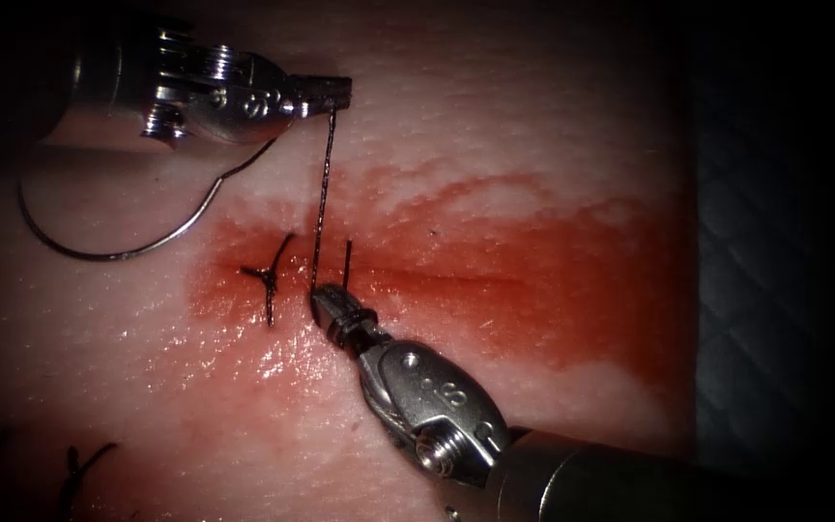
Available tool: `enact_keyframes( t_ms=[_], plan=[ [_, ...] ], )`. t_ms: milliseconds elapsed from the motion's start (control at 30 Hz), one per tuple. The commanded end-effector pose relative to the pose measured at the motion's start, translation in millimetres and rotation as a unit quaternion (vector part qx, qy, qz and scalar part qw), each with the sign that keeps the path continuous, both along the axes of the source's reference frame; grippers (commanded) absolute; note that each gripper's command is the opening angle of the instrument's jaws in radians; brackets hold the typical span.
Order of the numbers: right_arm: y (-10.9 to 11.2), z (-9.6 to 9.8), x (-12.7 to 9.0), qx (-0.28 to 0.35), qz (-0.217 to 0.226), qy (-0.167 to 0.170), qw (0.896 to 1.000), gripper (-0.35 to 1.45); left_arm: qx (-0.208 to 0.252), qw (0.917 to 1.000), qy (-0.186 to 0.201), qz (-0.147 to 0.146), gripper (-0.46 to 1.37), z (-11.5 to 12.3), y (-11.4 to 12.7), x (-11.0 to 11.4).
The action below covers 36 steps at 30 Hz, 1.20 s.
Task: Wound Closure
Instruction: Tie the knot by pulling on the ends
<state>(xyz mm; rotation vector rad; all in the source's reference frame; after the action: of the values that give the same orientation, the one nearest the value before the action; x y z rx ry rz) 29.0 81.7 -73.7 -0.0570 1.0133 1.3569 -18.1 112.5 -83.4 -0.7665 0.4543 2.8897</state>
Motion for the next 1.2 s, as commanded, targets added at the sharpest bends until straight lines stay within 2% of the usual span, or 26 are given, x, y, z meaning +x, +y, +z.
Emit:
enact_keyframes(
  t_ms=[33, 300, 467, 667, 867, 1067, 1200],
  plan=[
    [-0.1, -0.1, 0.0, 0.002, 0.001, -0.003, 1.0, -0.35, 0.001, 1.0, -0.001, 0.003, -0.35, 0.1, 0.4, -0.1],
    [-1.7, 0.4, 0.0, 0.013, 0.007, -0.002, 1.0, -0.35, -0.008, 1.0, -0.004, -0.005, -0.35, 0.5, 3.1, -0.3],
    [-2.9, 0.3, 0.0, 0.026, 0.011, 0.0, 1.0, -0.35, -0.012, 0.9998, -0.007, -0.011, -0.35, 0.0, 3.8, -0.3],
    [-4.4, -0.8, 0.2, 0.028, 0.012, 0.0, 1.0, -0.35, -0.029, 0.9994, -0.007, -0.017, -0.35, 0.1, 3.8, -0.1],
    [-5.1, -2.0, 0.4, 0.026, 0.016, -0.004, 1.0, -0.35, -0.054, 0.9978, 0.003, -0.038, -0.35, -0.7, 5.4, 0.1],
    [-6.4, -2.2, 1.0, 0.058, 0.038, 0.008, 0.998, -0.35, -0.072, 0.9961, 0.006, -0.05, -0.35, -1.8, 7.4, -0.1],
    [-6.9, -2.3, 1.1, 0.059, 0.04, 0.009, 0.997, -0.35, -0.072, 0.996, 0.004, -0.053, -0.35, -2.1, 7.9, -0.2]
  ],
)
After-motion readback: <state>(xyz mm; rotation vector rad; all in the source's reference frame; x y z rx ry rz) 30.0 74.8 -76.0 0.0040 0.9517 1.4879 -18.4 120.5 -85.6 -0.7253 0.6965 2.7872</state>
